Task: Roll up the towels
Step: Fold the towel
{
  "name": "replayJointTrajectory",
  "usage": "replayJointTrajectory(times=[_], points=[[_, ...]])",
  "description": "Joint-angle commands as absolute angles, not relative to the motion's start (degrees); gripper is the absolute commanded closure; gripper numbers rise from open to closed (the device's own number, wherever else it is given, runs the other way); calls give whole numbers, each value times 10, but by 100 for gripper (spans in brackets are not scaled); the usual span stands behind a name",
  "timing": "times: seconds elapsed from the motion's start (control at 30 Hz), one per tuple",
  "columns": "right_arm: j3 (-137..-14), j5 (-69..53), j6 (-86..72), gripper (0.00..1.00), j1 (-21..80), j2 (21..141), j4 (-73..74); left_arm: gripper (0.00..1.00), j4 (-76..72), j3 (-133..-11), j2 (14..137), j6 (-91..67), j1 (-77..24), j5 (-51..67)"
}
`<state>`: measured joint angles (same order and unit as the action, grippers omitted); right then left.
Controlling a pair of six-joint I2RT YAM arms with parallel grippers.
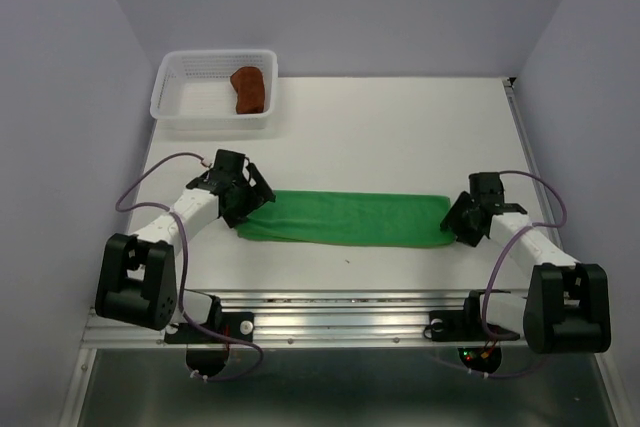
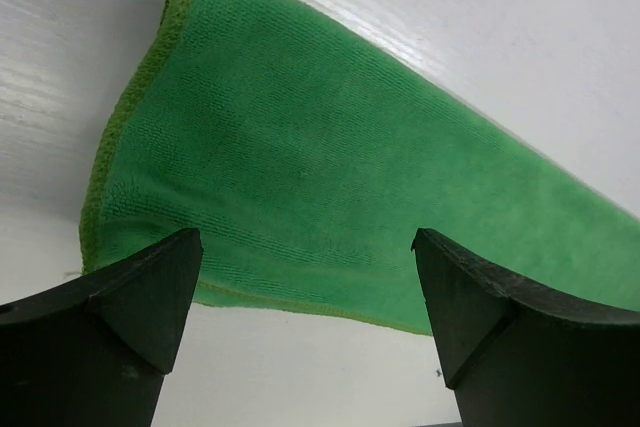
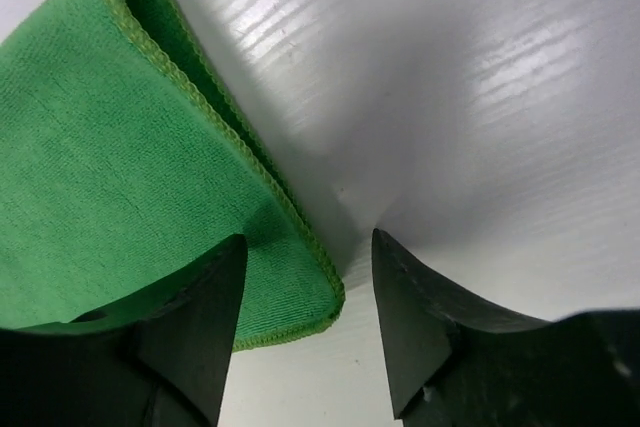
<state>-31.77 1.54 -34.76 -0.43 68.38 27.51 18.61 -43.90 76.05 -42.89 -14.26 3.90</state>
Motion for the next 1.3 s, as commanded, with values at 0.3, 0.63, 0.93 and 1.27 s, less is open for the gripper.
replayJointTrajectory(times=[0.3,0.63,0.93,1.27], points=[[-300,-50,-347,99,-9,709,195,1,192,-392,817,-426,-142,11],[-366,92,-309,99,-46,683,247,1,215,-416,783,-456,-173,18],[-460,38,-243,99,-63,674,315,1,228,-438,749,-469,-220,46],[-503,-24,-260,99,47,649,344,1,260,-476,720,-460,-215,-25]])
